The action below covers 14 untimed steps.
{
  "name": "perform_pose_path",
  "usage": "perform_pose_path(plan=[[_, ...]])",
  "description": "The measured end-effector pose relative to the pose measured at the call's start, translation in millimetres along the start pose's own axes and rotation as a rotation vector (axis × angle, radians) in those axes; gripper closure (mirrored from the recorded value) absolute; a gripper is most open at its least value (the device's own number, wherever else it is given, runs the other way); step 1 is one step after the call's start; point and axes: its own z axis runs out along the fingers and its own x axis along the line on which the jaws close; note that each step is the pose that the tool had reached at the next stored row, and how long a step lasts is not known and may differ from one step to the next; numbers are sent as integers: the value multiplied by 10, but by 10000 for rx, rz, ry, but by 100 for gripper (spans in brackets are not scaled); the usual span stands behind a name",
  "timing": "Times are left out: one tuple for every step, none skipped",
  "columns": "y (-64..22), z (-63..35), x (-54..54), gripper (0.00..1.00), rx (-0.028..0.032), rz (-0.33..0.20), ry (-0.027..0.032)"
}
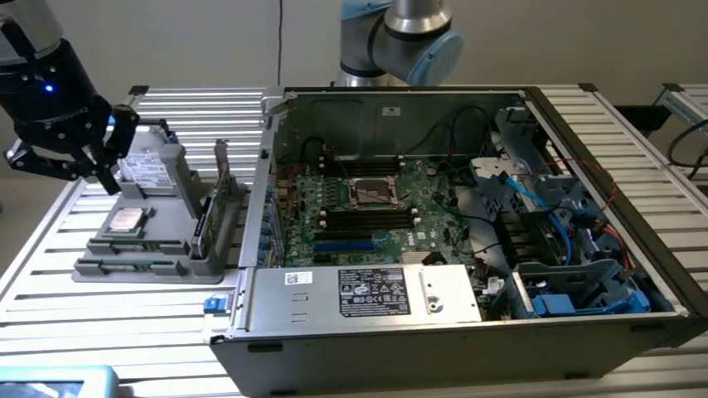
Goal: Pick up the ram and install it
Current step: 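Pick up the ram and move it above insertion slot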
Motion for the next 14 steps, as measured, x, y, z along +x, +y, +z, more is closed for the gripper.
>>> perform_pose_path(plan=[[0, 0, 0, 89, -1, -179, 2], [0, 1, 0, 89, -2, -364, 4], [0, 1, 0, 89, -3, -544, 6], [0, 1, 0, 89, -5, -735, 8], [0, 1, 0, 89, -6, -915, 9], [0, 2, 0, 89, -7, -1094, 11], [0, 1, 0, 89, -10, -1281, 13], [0, 2, 0, 89, -11, -1454, 14], [0, 2, 0, 89, -13, -1634, 15], [0, 2, 0, 89, -16, -1830, 15], [0, 3, 0, 89, -20, -2010, 15], [0, 3, 0, 89, -23, -2196, 14], [0, 3, 0, 89, -27, -2363, 14], [0, 3, 0, 89, -31, -2545, 13]])
